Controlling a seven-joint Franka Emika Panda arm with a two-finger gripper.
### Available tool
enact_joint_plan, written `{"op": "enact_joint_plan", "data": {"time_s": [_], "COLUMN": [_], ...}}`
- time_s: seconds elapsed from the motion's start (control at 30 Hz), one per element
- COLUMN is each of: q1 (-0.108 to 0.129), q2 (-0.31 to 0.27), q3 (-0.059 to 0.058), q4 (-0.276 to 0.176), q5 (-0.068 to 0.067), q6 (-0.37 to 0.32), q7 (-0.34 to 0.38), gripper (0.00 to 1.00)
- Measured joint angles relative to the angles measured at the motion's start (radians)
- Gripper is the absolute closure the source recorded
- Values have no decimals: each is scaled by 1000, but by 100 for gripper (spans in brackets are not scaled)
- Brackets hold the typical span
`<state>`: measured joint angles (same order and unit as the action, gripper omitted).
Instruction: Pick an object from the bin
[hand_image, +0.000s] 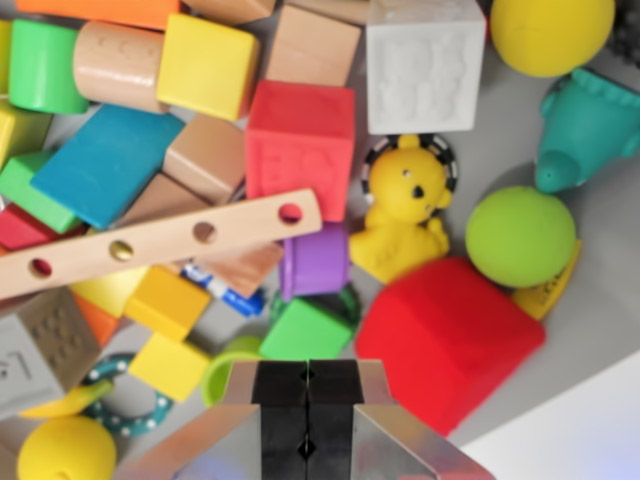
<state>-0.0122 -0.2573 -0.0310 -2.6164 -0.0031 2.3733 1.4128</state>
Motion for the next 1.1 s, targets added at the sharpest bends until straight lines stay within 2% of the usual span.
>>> {"op": "enact_joint_plan", "data": {"time_s": [0.57,1.1], "q1": [0,0], "q2": [-104,-143], "q3": [0,0], "q4": [82,138], "q5": [-2,-3], "q6": [-193,-294], "q7": [2,3], "gripper": [100,100]}}
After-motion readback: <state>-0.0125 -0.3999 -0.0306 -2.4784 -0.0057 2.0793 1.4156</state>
